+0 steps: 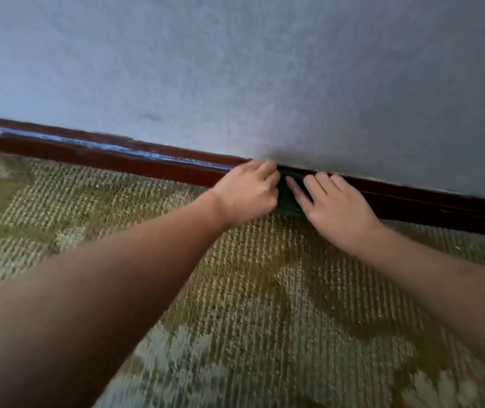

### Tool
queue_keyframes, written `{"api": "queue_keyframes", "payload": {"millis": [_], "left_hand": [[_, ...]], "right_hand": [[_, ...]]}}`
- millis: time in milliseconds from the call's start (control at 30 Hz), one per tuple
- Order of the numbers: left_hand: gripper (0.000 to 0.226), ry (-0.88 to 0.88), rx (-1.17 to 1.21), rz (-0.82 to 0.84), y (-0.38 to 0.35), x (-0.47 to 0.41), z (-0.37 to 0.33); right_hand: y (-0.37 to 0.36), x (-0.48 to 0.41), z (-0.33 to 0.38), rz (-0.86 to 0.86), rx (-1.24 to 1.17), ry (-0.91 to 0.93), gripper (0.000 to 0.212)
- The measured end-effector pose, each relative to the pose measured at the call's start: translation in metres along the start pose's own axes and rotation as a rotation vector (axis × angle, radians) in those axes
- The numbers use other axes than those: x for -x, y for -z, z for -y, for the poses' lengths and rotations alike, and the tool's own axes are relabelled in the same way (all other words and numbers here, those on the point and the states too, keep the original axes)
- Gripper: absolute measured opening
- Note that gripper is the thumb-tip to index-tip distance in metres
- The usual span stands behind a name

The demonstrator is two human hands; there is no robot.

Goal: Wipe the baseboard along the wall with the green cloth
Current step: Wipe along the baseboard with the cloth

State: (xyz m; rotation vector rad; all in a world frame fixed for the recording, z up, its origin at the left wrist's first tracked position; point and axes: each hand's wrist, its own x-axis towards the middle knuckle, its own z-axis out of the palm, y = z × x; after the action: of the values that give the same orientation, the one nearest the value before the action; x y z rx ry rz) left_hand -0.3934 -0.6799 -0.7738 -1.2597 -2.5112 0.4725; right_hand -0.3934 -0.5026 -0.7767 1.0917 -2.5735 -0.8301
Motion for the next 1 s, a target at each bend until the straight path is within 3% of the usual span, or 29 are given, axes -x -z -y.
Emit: {"api": "queue_keyframes", "payload": {"millis": [67,233,367,533,700,867,1000], "left_hand": [[0.029,-0.032,0.013,-0.037,-0.002,0.0,0.005],[0.009,-0.173,-0.033,-0.056,-0.016,0.009,0.017],[0.015,-0.123,0.01,-0.034,-0.018,0.012,0.013],[0.023,-0.024,0.043,-0.095,-0.027,0.015,0.011],[0.007,-0.05,0.051,-0.044,-0.017,0.02,0.019],[0.009,-0.001,0.038,-0.076,-0.02,0.029,0.021],[0.013,0.004,0.059,-0.093,-0.022,0.04,0.026]], "right_hand": [[0.006,-0.002,-0.003,0.012,0.052,0.036,0.052],[0.023,-0.008,-0.004,0.105,0.112,0.086,0.047],[0.031,-0.009,0.01,0.241,0.205,0.036,0.054],[0.043,-0.018,0.014,0.34,0.111,-0.012,0.054],[0.048,-0.019,0.018,0.296,0.125,-0.033,0.054],[0.041,-0.022,0.024,0.334,0.052,-0.08,0.053],[0.034,-0.026,0.035,0.268,0.07,-0.106,0.055]]}}
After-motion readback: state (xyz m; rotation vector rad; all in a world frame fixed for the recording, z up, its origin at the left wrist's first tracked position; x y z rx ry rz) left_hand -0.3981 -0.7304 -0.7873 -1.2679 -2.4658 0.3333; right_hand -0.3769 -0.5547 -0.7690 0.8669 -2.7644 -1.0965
